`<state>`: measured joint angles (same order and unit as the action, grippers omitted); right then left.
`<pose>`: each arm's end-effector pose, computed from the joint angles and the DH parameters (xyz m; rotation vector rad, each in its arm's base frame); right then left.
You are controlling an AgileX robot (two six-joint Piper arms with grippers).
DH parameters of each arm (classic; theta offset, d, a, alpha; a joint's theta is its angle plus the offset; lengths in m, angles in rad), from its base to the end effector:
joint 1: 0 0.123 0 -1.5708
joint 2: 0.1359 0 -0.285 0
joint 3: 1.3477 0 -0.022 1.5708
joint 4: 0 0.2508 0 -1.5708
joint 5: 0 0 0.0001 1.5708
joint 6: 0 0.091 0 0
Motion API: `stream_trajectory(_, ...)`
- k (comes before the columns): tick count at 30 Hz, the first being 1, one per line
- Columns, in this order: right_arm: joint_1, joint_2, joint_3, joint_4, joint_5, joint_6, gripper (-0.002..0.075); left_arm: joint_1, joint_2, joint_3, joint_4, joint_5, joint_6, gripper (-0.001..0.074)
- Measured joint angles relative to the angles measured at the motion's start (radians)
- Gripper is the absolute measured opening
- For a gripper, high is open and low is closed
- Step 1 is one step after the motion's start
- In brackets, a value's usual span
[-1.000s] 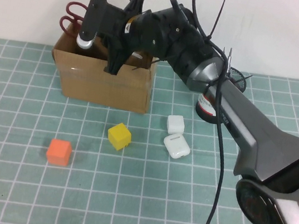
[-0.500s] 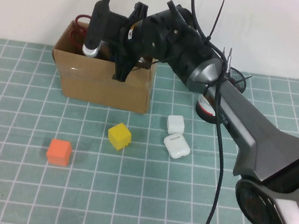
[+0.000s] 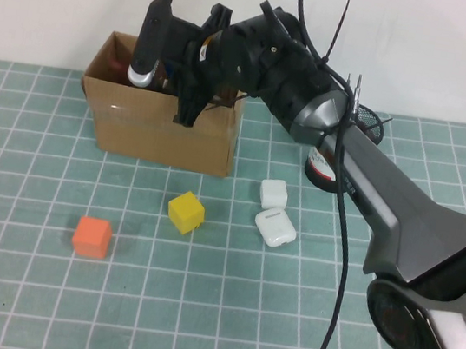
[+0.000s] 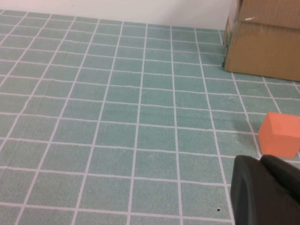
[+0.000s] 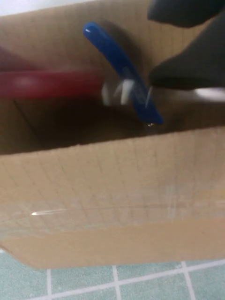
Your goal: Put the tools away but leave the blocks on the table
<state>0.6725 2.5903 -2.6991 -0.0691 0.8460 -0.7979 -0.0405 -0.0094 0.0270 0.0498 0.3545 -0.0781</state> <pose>0.4526 0.3544 0.2534 -1.5075 1.6335 -0.1517 0.0533 -0.0006 0.1727 -0.0036 1.8554 -0.0340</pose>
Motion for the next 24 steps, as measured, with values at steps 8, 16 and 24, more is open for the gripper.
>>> stream_trajectory(8,0.000,-0.004,0.000,0.002,0.002,0.001,0.0239,0.000,0.000,0.000,0.000,0.000,0.000,-0.0003)
stream_trajectory(16,0.000,-0.110,-0.027,0.002,0.176,0.146,0.0229,0.000,0.000,0.000,0.000,0.000,0.000,-0.0003)
stream_trajectory(24,0.001,-0.288,-0.034,-0.001,0.409,0.466,0.0018,0.000,0.000,0.000,0.000,0.000,0.000,-0.0003)
